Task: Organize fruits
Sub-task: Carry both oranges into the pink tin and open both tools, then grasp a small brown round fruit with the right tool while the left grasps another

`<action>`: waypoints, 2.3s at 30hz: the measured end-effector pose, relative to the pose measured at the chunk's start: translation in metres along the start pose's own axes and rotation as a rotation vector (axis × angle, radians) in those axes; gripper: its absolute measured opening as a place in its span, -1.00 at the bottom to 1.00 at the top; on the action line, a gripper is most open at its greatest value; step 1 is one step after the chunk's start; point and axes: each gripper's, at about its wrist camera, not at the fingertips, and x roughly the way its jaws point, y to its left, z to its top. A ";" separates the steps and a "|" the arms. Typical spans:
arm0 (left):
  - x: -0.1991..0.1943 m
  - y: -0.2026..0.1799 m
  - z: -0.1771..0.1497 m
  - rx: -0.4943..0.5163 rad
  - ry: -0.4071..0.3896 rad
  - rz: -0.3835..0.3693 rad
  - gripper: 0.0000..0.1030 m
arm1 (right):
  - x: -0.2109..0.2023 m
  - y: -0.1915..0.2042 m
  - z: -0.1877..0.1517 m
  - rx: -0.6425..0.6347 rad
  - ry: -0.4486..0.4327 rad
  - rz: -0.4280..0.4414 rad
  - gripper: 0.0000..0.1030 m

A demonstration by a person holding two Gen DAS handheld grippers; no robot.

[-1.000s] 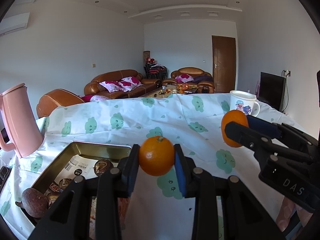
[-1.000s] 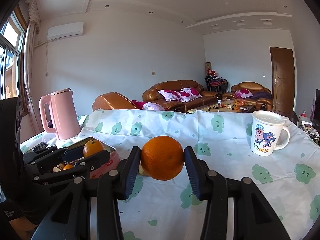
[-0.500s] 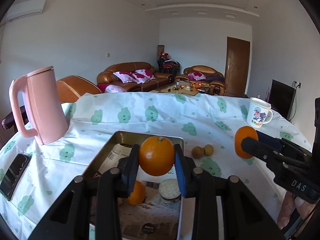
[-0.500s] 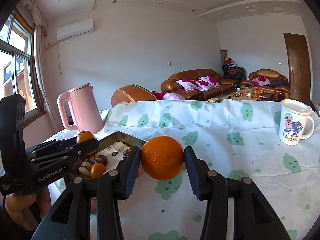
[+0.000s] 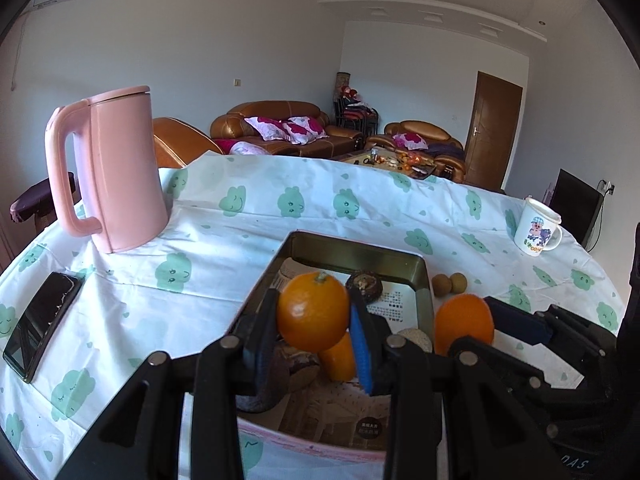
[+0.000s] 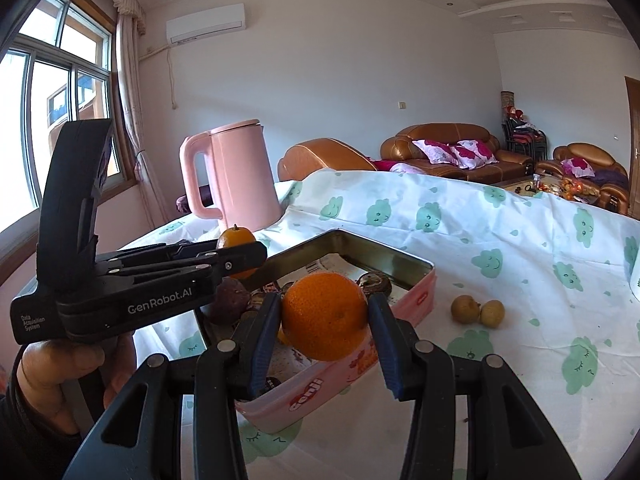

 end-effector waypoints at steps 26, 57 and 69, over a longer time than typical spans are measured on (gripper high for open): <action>-0.028 0.019 0.009 -0.053 -0.064 0.032 0.74 | -0.030 -0.026 0.002 -0.079 0.059 -0.119 0.35; 0.048 -0.092 0.046 0.101 0.039 -0.063 0.61 | 0.052 -0.160 0.005 0.311 0.304 -0.148 -0.58; 0.076 -0.103 0.069 0.072 0.113 -0.106 0.36 | 0.032 -0.145 0.020 0.097 0.231 -0.145 -0.61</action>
